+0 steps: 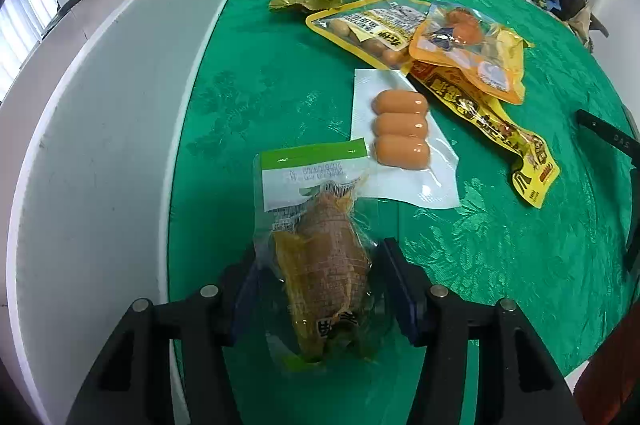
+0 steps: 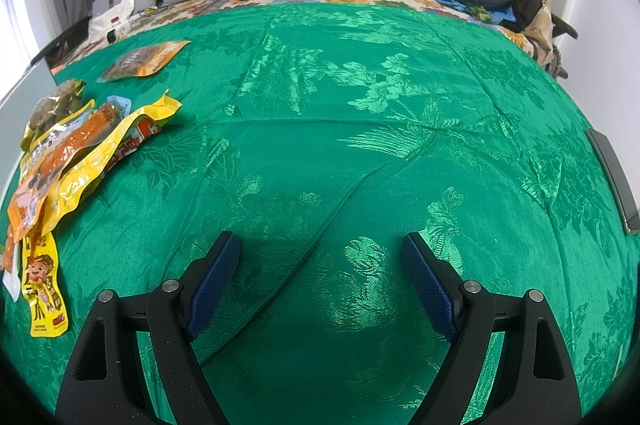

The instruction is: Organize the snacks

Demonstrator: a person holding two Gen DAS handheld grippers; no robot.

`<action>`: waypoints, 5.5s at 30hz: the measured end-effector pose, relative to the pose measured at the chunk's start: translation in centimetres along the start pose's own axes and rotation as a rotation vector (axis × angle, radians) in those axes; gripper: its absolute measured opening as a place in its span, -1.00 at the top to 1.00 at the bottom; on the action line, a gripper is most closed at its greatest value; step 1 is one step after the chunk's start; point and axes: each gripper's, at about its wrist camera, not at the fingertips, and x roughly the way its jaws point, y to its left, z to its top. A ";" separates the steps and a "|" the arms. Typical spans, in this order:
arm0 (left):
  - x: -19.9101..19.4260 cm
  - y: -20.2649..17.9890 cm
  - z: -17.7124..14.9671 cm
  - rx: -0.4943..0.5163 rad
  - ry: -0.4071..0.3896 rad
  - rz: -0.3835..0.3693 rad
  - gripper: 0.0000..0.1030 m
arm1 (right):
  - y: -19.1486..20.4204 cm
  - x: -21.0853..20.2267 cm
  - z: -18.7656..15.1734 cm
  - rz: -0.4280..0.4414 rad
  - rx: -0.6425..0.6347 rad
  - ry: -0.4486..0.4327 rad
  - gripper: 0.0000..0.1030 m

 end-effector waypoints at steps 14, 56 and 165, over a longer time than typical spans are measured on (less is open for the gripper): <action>-0.7 -0.3 -0.9 -0.037 -0.032 -0.041 -0.06 | 0.0 0.0 0.0 -0.001 -0.001 0.000 -0.68; -1.1 1.0 -1.1 -0.140 -0.031 -0.127 0.01 | 12.9 -7.3 -4.7 0.323 -0.376 0.317 -0.09; -13.7 6.3 0.6 -0.171 -0.304 -0.235 -0.87 | 10.4 -5.4 0.2 0.078 -0.201 0.025 -0.18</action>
